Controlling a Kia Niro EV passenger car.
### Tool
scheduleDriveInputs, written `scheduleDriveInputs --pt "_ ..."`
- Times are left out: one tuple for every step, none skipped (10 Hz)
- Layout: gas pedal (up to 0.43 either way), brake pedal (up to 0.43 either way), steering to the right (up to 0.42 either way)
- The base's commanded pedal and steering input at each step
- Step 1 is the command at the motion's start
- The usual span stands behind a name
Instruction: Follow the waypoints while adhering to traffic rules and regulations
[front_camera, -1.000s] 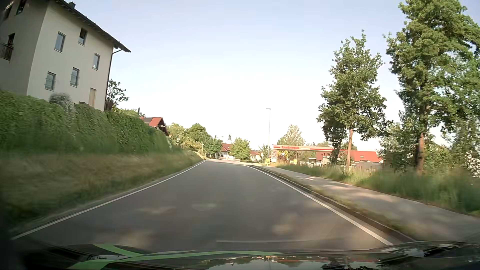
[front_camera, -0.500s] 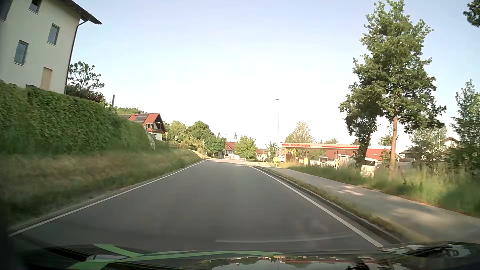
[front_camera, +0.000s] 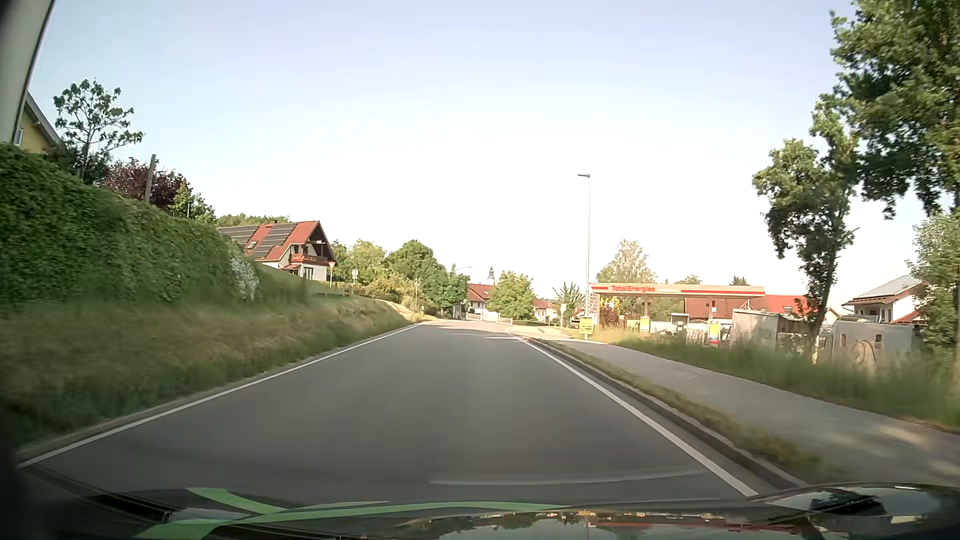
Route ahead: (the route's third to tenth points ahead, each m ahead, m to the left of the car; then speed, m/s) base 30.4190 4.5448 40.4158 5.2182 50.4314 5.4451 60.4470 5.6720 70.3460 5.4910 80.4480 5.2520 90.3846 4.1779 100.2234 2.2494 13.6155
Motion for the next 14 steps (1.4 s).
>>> scheduleDriveInputs --pt "0.0 0.0 -0.026" --pt "0.0 0.0 -0.026" --pt "0.0 0.0 -0.025" --pt "0.0 0.0 -0.02" --pt "0.0 0.0 -0.013" --pt "0.0 0.0 -0.012" --pt "0.008 0.0 -0.012" --pt "0.008 0.0 -0.012" --pt "0.008 0.0 -0.012" --pt "0.02 0.0 -0.012" --pt "0.028 0.0 -0.012" --pt "0.028 0.0 -0.012" --pt "0.028 0.0 -0.011" --pt "0.028 0.0 -0.009"
